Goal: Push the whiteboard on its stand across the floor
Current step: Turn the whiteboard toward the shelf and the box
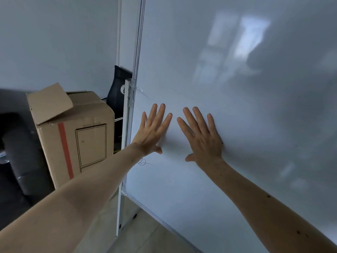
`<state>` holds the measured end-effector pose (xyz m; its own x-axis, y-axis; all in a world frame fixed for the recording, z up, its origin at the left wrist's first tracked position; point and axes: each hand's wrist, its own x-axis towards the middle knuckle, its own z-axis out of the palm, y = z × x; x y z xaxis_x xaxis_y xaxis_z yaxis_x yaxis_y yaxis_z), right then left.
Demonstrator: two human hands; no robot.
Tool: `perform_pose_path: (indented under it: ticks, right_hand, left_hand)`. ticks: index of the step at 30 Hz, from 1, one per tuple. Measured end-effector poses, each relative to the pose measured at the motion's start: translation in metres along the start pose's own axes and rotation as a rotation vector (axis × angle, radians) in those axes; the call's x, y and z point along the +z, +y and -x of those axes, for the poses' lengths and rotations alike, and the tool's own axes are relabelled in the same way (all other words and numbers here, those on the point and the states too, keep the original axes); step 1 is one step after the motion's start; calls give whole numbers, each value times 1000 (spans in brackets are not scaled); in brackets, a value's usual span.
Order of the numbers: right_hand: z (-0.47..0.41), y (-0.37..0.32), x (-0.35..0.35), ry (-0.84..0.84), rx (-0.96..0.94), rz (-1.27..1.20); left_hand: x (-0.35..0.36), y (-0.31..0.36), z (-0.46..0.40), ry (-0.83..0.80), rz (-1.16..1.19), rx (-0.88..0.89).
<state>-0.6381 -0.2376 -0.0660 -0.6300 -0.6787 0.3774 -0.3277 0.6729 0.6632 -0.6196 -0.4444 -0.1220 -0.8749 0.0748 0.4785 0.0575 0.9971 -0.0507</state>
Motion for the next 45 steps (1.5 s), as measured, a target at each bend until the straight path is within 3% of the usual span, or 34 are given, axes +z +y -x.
perform_pose_path:
  ticks: [28,45]
  right_hand:
    - [-122,110,178,-223,197,158]
    - [-102,153,215,-289,231,185]
  left_hand:
    - [151,-7,-271,63,231,185]
    - [173,31,-310,76,276,252]
